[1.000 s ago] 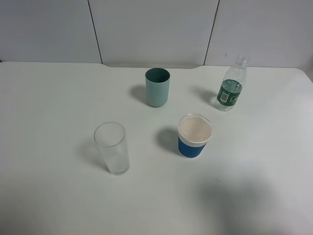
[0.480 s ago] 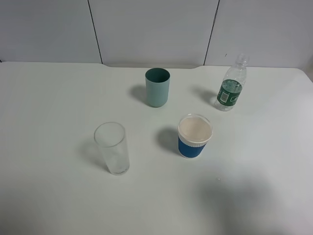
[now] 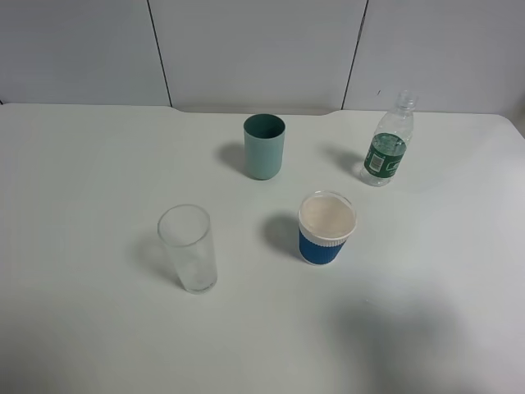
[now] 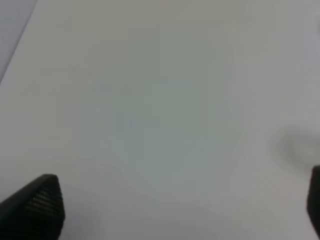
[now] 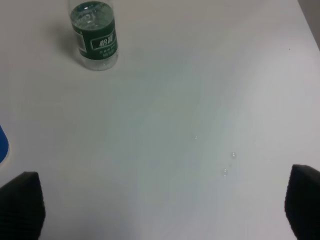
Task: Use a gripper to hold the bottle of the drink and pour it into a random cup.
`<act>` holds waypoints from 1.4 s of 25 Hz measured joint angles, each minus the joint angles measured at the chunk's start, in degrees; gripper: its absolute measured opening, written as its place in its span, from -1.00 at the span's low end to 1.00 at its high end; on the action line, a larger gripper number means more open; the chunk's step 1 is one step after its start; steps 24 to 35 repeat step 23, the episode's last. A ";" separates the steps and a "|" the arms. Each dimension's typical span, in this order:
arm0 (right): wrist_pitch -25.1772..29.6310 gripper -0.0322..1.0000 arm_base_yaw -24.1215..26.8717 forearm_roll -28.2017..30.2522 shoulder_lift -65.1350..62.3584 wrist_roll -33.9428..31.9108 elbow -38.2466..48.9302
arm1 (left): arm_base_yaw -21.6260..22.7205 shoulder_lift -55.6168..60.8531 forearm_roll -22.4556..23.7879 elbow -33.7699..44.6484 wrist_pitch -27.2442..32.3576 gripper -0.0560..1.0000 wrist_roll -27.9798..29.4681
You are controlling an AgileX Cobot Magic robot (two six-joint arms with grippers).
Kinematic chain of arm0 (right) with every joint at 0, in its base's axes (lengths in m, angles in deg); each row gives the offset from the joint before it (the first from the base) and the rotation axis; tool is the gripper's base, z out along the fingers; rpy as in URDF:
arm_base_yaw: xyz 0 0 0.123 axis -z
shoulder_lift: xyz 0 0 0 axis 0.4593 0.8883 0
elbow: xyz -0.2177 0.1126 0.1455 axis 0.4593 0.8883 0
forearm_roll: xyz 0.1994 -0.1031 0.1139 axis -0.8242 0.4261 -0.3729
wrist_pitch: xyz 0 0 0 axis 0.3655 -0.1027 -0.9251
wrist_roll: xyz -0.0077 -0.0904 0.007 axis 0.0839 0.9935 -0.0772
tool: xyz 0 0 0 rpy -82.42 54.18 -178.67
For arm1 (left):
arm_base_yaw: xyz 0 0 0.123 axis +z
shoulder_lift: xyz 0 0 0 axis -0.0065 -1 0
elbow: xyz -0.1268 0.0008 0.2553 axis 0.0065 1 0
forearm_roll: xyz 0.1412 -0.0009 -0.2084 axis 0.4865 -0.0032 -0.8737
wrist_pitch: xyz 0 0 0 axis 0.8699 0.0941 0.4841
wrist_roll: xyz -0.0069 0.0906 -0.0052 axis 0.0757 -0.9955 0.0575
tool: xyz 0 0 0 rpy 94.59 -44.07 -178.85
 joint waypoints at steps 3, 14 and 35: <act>0.00 0.91 0.00 0.00 0.00 0.00 0.00 | 0.00 0.00 0.00 0.00 0.00 0.96 0.00; 0.00 0.91 0.00 0.00 0.00 0.00 0.00 | 0.00 0.00 0.00 0.00 0.00 0.96 0.05; 0.00 0.91 0.00 0.00 0.00 0.00 0.00 | 0.00 0.00 0.00 0.00 0.00 0.96 0.05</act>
